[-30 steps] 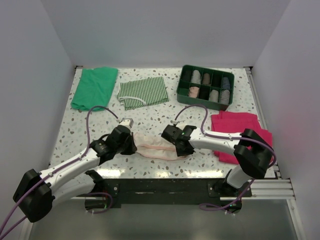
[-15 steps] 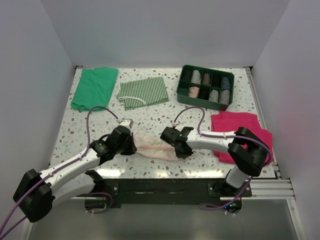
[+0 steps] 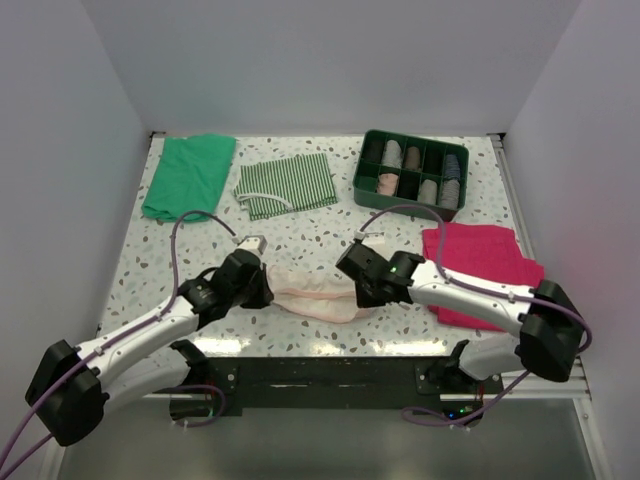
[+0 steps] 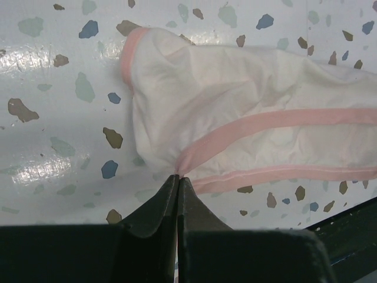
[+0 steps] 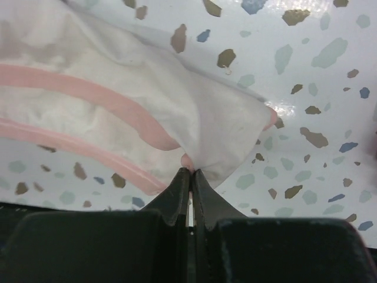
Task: Roll the underwear
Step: Flatten out the underwear at the center of the board.
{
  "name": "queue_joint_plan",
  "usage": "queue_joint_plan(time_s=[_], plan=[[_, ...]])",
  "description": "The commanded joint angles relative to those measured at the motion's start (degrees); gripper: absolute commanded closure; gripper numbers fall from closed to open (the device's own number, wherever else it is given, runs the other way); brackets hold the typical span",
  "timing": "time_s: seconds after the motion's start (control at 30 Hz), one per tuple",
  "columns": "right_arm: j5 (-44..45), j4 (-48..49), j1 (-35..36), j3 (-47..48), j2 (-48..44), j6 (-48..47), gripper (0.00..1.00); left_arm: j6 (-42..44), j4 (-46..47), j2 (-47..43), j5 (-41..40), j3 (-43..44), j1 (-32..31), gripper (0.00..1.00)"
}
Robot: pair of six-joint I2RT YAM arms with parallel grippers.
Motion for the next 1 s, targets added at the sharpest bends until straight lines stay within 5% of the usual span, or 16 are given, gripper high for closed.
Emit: queue_joint_plan(time_s=[0.0, 0.5, 0.8, 0.97], plan=[[-5.5, 1.15, 0.13, 2.8, -5.04, -1.53, 0.99, 1.71, -0.99, -2.07, -1.27, 4.66, -0.24, 0.95], [-10.25, 1.42, 0.14, 11.31, -21.56, -4.34, 1.0, 2.77, -17.41, -5.85, -10.58, 23.81, -0.16, 1.0], [-34.75, 5.63, 0.14, 16.07, -25.87, -5.32, 1.0, -2.58, -34.55, -8.75, -10.76, 42.97, -0.24, 1.0], [-36.01, 6.96, 0.13, 15.72, -28.94, -3.04, 1.0, -6.71, -43.95, -8.06, -8.31, 50.36, -0.24, 1.0]])
